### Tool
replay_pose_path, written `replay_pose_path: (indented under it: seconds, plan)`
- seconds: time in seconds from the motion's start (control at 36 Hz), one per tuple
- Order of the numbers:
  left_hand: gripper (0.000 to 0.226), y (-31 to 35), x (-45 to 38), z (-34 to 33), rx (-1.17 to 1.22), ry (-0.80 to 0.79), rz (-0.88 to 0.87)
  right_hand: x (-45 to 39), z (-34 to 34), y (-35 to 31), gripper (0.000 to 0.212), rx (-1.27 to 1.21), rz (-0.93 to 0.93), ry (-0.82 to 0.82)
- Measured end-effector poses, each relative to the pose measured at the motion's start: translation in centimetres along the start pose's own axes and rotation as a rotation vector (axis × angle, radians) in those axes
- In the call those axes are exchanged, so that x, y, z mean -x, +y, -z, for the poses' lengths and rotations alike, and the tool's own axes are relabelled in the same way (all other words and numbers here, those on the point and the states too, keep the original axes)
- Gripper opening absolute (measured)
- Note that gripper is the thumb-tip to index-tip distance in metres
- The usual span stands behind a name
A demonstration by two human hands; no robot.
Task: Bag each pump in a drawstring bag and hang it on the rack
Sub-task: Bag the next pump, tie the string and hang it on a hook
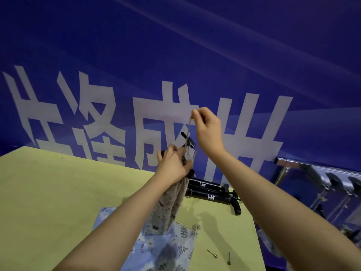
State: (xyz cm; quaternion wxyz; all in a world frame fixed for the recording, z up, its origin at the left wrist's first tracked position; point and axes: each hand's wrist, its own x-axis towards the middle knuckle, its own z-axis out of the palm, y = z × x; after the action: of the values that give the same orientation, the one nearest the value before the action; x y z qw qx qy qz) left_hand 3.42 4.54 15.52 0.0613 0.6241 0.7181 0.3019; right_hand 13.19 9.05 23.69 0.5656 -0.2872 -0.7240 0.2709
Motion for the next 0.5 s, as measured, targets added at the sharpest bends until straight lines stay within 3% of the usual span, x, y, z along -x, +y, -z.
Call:
replay_pose_path:
  seconds: [0.11, 0.19, 0.33, 0.5]
  plan:
    - [0.038, -0.1, 0.0, -0.1, -0.031, -0.042, 0.033, -0.7, 0.0, -0.2, 0.023, -0.104, -0.138, 0.13]
    - [0.033, 0.0, -0.1, -0.5, -0.077, -0.039, 0.019, -0.6, -0.1, -0.5, 0.025, -0.145, -0.144, 0.137]
    - [0.058, 0.7, 0.8, -0.7, -0.097, 0.002, -0.041, -0.3, 0.3, -0.8, 0.025, -0.191, -0.161, 0.18]
    - [0.045, 2.1, 0.9, 0.1, -0.152, 0.068, -0.103, -0.2, 2.3, -1.9, 0.023, -0.225, -0.135, 0.204]
